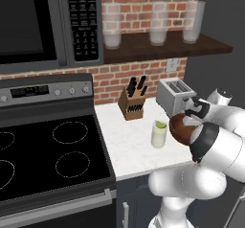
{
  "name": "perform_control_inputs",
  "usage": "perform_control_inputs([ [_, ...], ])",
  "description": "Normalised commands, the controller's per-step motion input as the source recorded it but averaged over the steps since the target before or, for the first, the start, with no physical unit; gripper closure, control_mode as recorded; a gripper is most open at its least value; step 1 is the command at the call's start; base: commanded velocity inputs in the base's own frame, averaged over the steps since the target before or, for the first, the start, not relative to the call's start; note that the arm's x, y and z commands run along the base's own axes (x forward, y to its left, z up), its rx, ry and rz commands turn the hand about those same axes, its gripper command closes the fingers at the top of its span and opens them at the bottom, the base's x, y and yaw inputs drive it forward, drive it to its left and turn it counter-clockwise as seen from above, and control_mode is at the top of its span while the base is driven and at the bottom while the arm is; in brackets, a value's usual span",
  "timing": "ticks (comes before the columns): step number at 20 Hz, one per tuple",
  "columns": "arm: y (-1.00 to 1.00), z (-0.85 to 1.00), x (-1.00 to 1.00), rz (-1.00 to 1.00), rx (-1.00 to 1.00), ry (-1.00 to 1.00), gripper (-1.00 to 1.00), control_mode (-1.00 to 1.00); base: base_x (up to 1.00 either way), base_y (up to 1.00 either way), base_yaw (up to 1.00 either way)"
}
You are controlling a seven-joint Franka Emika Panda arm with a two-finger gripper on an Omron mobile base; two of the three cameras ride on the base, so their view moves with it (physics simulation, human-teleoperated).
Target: Grab a lemon wedge from the fridge and one ice cube from the ice bowl, and put them in the glass of lemonade.
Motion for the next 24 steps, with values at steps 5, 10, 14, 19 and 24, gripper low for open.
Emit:
perform_control_inputs([
  [5, 0.15, 0.45, 0.01, 0.0, 0.03, -0.16, 1.0, -1.0, 0.0, 0.0, 0.0],
  [10, 0.08, 0.33, 0.03, 0.03, 0.03, -0.03, 1.0, -1.0, 0.0, 0.0, 0.0],
  [14, 0.04, 0.42, 0.03, 0.08, 0.01, 0.0, 1.0, -1.0, 0.0, 0.0, 0.0],
  [19, 0.63, 0.39, 0.0, 0.08, -0.03, 0.06, 1.0, -1.0, 0.0, 0.0, 0.0],
  [24, 1.0, 0.09, 0.0, 0.1, -0.1, 0.15, 1.0, -1.0, 0.0, 0.0, 0.0],
])
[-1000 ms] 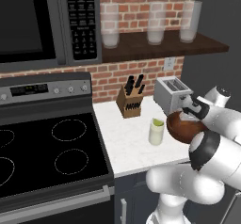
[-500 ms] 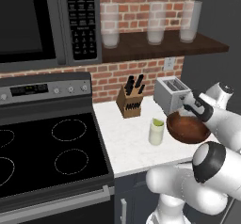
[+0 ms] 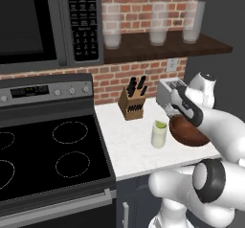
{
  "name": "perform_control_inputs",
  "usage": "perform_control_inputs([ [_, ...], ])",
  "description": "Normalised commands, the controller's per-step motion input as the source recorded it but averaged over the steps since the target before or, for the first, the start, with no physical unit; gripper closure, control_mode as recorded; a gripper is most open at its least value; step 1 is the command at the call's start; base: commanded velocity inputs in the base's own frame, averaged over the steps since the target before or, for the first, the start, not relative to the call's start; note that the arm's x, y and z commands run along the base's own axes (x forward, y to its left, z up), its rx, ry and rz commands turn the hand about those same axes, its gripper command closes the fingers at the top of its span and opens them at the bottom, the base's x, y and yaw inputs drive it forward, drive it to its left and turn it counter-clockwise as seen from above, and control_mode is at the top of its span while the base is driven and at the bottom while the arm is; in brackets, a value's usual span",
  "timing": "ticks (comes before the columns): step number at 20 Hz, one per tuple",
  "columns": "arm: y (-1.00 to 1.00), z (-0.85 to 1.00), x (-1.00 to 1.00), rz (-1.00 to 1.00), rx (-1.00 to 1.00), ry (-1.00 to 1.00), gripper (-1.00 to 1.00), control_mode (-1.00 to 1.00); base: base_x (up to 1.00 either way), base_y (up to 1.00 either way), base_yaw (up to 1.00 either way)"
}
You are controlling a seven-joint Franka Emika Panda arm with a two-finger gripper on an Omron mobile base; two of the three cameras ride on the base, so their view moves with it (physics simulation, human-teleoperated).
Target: Grab a lemon wedge from the fridge and one ice cube from the ice bowl, and put them in the glass of lemonade.
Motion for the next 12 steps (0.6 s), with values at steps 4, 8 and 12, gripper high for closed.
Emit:
perform_control_inputs([
  [4, 0.99, -0.05, 0.0, 0.05, -0.11, 0.13, 1.0, -1.0, 0.0, 0.0, 0.0],
  [8, 0.38, -0.03, 0.0, 0.01, -0.03, 0.03, 1.0, -1.0, 0.0, 0.0, 0.0],
  [12, 0.0, -0.14, 0.04, 0.0, 0.0, 0.02, 1.0, -1.0, 0.0, 0.0, 0.0],
])
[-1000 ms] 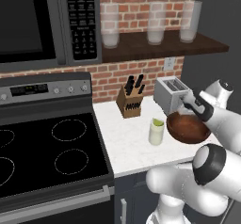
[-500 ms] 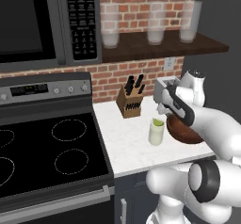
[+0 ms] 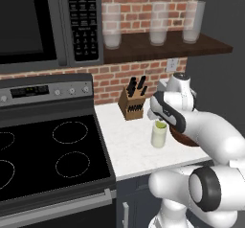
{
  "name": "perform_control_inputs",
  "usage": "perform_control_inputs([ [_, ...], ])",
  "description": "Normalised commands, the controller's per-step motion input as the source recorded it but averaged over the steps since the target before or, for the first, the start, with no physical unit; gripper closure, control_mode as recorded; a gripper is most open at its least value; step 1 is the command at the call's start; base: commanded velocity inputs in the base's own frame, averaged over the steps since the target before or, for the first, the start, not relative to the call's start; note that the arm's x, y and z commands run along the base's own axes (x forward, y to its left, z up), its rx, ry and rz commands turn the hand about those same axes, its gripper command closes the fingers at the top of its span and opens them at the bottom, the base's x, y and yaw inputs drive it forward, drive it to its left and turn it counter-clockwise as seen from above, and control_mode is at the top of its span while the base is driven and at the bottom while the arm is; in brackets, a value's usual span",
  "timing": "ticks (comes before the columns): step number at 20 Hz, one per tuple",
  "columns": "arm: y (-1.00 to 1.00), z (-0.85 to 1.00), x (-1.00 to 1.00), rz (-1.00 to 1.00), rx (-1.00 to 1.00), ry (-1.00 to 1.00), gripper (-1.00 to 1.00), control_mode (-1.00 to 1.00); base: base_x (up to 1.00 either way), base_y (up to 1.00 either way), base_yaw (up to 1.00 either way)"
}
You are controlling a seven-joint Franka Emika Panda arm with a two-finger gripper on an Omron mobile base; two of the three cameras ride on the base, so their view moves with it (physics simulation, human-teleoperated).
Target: Grab a lemon wedge from the fridge and one ice cube from the ice bowl, and put them in the glass of lemonade.
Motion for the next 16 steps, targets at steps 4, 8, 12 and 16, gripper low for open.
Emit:
perform_control_inputs([
  [4, -0.11, -0.11, 0.16, 0.0, 0.0, 0.02, 1.0, -1.0, 0.0, 0.0, 0.0],
  [8, -0.02, -0.06, 0.03, 0.0, 0.0, 0.01, 1.0, -1.0, 0.0, 0.0, 0.0],
  [12, 0.0, -0.02, 0.0, 0.0, 0.0, 0.0, 1.0, -1.0, 0.0, 0.0, 0.0],
  [16, 0.01, -0.04, 0.0, 0.0, 0.0, 0.0, 1.0, -1.0, 0.0, 0.0, 0.0],
])
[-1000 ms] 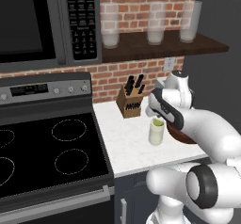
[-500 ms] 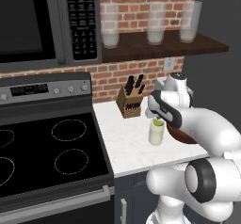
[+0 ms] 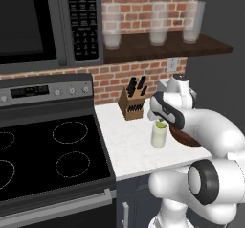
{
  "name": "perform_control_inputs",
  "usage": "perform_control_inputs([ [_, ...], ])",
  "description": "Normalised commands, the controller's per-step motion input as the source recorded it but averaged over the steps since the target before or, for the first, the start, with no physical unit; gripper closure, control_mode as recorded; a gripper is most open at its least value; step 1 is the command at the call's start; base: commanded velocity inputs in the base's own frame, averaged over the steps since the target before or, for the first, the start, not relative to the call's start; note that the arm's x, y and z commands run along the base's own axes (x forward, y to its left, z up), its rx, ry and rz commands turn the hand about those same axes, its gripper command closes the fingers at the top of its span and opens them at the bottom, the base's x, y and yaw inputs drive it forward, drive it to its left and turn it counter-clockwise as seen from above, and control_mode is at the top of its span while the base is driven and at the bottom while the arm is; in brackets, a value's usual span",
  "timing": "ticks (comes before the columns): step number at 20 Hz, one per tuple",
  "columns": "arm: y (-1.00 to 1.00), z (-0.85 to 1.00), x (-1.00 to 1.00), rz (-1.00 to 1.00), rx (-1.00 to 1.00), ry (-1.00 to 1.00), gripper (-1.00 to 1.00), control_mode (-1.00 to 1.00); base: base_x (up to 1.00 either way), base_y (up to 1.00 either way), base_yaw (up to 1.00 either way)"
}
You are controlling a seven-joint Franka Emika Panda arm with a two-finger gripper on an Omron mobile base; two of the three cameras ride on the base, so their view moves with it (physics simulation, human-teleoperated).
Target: Grab a lemon wedge from the fridge and one ice cube from the ice bowl, and put them in the glass of lemonade.
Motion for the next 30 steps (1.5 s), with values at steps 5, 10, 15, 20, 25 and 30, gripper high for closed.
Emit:
perform_control_inputs([
  [5, 0.0, -0.1, 0.0, 0.0, -0.01, 0.0, 1.0, -1.0, 0.0, 0.0, 0.0],
  [10, 0.06, -0.15, 0.0, 0.0, -0.02, 0.0, 1.0, -1.0, 0.0, 0.0, 0.0],
  [15, 0.03, -0.14, 0.0, 0.0, -0.01, 0.0, 1.0, -1.0, 0.0, 0.0, 0.0],
  [20, 0.0, -0.01, 0.0, 0.0, 0.0, 0.0, 1.0, -1.0, 0.0, 0.0, 0.0],
  [25, 0.0, 0.0, 0.0, 0.0, 0.0, 0.0, 1.0, -1.0, 0.0, 0.0, 0.0],
  [30, 0.0, -0.01, -0.01, 0.0, 0.0, 0.03, 1.0, -1.0, 0.0, 0.0, 0.0],
])
